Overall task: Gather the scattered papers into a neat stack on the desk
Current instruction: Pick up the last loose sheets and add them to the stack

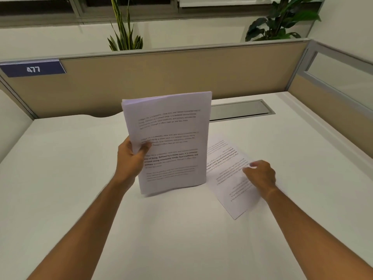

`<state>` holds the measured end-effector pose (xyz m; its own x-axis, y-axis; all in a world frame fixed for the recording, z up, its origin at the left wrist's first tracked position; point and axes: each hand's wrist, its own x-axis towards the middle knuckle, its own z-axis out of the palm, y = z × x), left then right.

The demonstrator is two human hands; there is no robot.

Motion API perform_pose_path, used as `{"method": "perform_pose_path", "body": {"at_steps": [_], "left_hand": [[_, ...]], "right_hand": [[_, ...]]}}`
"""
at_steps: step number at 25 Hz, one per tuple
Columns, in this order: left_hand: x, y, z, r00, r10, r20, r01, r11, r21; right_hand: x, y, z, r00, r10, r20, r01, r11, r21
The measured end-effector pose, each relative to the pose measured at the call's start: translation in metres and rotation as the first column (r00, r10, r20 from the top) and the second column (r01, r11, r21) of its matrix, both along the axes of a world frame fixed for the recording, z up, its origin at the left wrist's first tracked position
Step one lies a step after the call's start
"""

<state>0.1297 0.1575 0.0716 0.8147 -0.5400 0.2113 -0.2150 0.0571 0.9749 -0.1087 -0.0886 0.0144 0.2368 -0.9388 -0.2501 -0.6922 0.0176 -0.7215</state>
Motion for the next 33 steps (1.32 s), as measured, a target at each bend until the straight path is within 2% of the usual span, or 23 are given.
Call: {"method": "perform_pose_path", "body": {"at_steps": [1,3,8,13,18,24,26,28,30,33], "left_hand": [[0.003,0.002,0.000,1.000,0.010,-0.002,-0.010,1.000,0.005],[0.009,0.005,-0.002,0.999,0.036,-0.001,-0.036,0.999,0.023],[0.021,0.011,-0.005,0.997,0.075,-0.031,-0.073,0.996,0.055],[0.025,0.016,-0.009,0.998,0.048,-0.034,-0.047,0.998,0.043],[0.029,0.019,-0.013,0.994,0.073,-0.076,-0.073,0.997,0.005],[0.036,0.023,-0.016,0.985,0.064,-0.157,-0.061,0.998,0.030],[0.038,0.024,-0.015,0.984,0.075,-0.161,-0.064,0.995,0.075],[0.041,0.024,-0.012,0.985,0.079,-0.156,-0.061,0.991,0.117],[0.044,0.024,-0.008,0.983,0.071,-0.172,-0.050,0.991,0.128],[0.045,0.024,-0.002,0.977,0.072,-0.200,-0.050,0.992,0.112]], "right_hand": [[-0.009,-0.002,-0.004,0.991,-0.042,-0.124,0.045,0.999,0.016],[-0.018,0.001,-0.007,0.958,-0.103,-0.268,0.121,0.991,0.053],[-0.019,0.015,-0.011,0.919,-0.177,-0.353,0.206,0.977,0.046],[-0.014,0.016,-0.011,0.938,-0.098,-0.333,0.110,0.994,0.019],[-0.018,0.016,-0.007,0.929,-0.158,-0.334,0.177,0.984,0.027],[-0.026,0.018,-0.003,0.957,-0.276,-0.084,0.286,0.949,0.136],[-0.023,0.019,0.008,0.960,-0.279,-0.008,0.278,0.954,0.114],[-0.017,0.015,0.030,0.979,-0.200,0.050,0.200,0.980,0.004],[-0.008,0.009,0.064,0.998,0.045,0.038,-0.039,0.986,-0.161],[0.006,0.007,0.130,0.917,0.368,-0.155,-0.399,0.855,-0.332]]}}
